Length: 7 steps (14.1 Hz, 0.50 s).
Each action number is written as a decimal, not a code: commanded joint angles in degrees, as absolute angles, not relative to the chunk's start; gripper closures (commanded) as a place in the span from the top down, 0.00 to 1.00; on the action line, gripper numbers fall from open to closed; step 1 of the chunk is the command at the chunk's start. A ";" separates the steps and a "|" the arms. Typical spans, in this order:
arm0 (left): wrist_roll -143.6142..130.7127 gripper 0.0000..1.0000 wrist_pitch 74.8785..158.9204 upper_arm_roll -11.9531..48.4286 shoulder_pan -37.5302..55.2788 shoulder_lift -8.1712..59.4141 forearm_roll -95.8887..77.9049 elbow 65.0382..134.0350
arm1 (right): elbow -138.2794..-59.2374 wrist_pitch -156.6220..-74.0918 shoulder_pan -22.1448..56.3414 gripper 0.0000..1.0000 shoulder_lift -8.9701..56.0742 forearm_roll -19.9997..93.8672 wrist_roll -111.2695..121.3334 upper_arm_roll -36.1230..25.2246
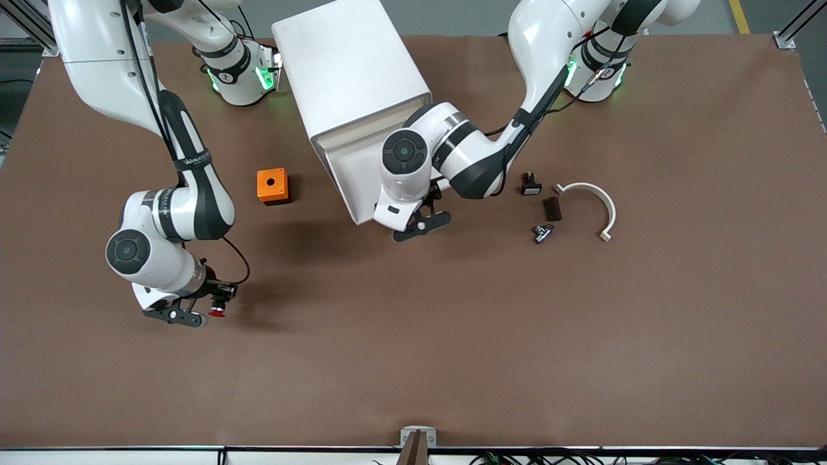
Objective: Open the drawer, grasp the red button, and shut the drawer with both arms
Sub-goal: 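Carry the red button toward the yellow button while the left gripper pushes the drawer, then set the red button beside the yellow button while the left gripper shuts the drawer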
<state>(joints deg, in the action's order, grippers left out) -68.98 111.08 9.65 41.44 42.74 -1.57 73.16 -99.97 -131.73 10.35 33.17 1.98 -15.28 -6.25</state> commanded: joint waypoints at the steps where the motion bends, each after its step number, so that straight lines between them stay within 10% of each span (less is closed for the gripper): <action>1: -70.57 1.00 111.45 9.49 43.06 43.24 -4.38 73.21 | -99.84 -131.84 6.16 0.00 33.66 2.20 -9.86 -5.10; 7: -71.63 1.00 111.36 9.49 44.65 43.24 -12.82 73.30 | -104.05 -136.04 2.64 0.00 33.75 2.20 -5.27 -5.10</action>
<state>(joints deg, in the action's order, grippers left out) -70.65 111.08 9.64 44.24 43.46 -10.26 73.21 -101.78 -133.44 4.03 33.89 1.99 -6.53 -6.21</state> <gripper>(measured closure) 0.000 0.586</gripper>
